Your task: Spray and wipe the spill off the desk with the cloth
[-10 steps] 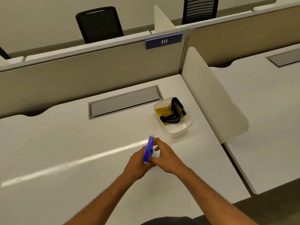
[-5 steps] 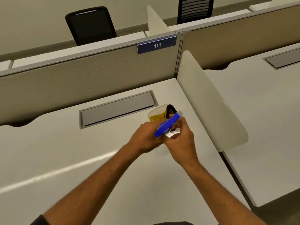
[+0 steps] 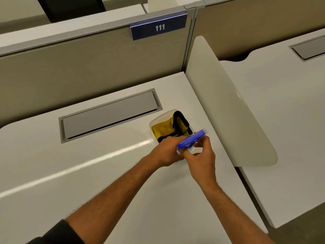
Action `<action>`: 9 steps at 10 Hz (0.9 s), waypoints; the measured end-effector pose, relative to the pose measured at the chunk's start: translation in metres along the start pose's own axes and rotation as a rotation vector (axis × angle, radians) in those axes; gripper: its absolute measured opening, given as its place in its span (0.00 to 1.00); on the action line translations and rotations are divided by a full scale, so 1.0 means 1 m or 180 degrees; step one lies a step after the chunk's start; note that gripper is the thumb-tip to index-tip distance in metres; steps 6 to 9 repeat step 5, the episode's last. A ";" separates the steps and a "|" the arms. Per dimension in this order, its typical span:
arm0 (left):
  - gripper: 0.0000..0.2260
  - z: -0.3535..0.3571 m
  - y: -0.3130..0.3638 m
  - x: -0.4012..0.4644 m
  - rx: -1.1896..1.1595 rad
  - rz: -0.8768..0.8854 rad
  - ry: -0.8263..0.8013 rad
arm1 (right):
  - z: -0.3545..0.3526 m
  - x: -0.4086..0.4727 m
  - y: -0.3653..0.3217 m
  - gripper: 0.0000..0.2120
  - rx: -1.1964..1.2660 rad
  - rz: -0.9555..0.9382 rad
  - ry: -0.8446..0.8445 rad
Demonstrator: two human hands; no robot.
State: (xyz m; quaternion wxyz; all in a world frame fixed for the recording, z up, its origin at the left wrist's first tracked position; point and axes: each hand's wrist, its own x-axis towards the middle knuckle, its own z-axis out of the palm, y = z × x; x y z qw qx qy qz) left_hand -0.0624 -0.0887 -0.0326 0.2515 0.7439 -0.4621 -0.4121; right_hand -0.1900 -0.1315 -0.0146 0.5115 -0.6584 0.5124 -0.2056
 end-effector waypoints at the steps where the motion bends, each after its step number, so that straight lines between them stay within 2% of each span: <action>1: 0.21 -0.001 -0.001 0.000 -0.0013 -0.0015 0.0035 | 0.001 0.005 0.002 0.33 0.0031 -0.0007 0.0049; 2: 0.30 -0.007 -0.002 -0.011 0.0182 -0.0126 0.0027 | 0.000 -0.002 0.002 0.37 0.0128 0.0270 0.0084; 3: 0.36 -0.020 -0.013 -0.036 0.0416 -0.0233 0.0258 | -0.002 -0.023 0.004 0.35 0.0383 0.0993 -0.0160; 4: 0.37 -0.042 -0.021 -0.079 0.0711 -0.0435 0.0575 | 0.008 -0.053 0.000 0.31 0.0300 0.1188 -0.0920; 5: 0.38 -0.064 -0.025 -0.124 0.0771 -0.0692 0.0859 | 0.026 -0.077 -0.029 0.28 0.0014 0.0803 -0.1338; 9: 0.38 -0.064 -0.025 -0.124 0.0771 -0.0692 0.0859 | 0.026 -0.077 -0.029 0.28 0.0014 0.0803 -0.1338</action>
